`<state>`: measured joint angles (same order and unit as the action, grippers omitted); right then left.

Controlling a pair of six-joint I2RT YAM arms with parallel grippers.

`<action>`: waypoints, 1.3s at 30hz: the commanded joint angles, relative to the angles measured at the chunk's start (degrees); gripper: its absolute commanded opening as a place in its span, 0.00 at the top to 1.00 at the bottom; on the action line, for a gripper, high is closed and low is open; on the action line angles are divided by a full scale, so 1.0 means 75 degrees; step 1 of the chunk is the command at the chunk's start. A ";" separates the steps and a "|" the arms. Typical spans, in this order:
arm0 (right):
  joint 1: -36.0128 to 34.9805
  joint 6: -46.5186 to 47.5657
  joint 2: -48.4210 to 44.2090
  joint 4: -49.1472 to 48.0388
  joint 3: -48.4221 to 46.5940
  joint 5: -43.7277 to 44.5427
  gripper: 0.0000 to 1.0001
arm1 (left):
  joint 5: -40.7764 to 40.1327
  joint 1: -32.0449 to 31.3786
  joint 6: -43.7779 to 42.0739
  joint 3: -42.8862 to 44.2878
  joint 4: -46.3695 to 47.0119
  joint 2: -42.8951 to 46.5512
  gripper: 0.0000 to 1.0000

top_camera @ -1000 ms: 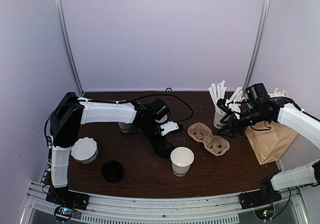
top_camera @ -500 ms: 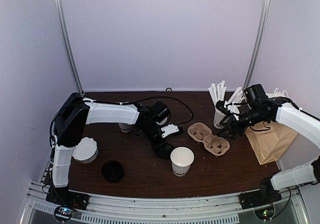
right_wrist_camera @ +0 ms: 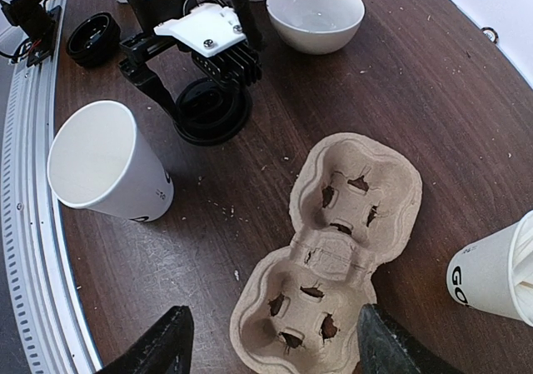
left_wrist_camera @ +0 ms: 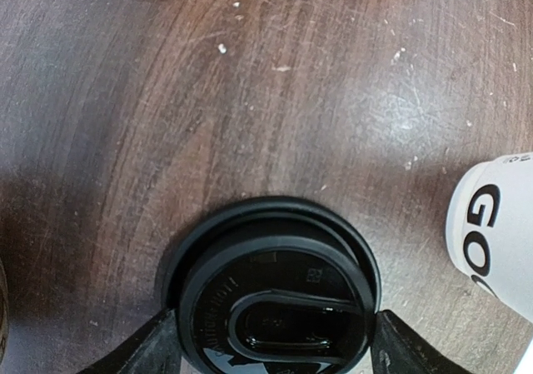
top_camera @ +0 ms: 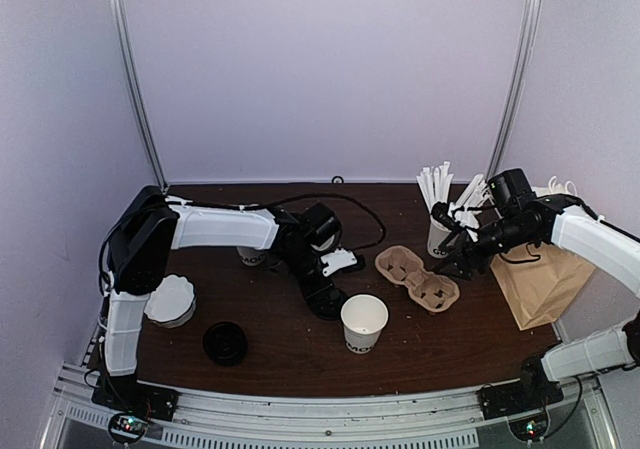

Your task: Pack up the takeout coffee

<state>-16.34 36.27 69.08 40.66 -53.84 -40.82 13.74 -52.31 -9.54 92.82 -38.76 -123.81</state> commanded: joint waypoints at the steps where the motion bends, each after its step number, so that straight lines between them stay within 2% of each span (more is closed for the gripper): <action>1: 0.0034 0.0074 -0.0116 0.0039 0.0019 -0.0019 0.29 | -0.0236 -0.0042 -0.0016 0.0024 -0.0198 0.0443 0.20; 13: 0.0034 0.0062 -0.0205 0.0018 0.0043 0.0028 0.29 | -0.1018 -0.0035 0.0056 0.0179 -0.1055 0.1900 0.23; 20: 0.0034 0.0069 -0.0201 0.0010 0.0051 0.0038 0.29 | -0.0156 -0.0472 0.0143 0.0914 -0.1446 0.2625 0.22; 28: 0.0033 0.0039 -0.0234 0.0009 0.0054 0.0017 0.29 | -0.0096 -0.1365 0.0104 0.1368 -0.1814 0.2141 0.22; 39: 0.0034 0.0059 -0.0293 0.0014 0.0073 0.0040 0.29 | 0.0054 -0.1594 0.0113 0.1541 -0.1885 0.1557 0.22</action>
<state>-16.34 36.25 67.81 40.64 -53.84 -40.73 12.88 -64.34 -9.02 102.13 -52.73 -111.77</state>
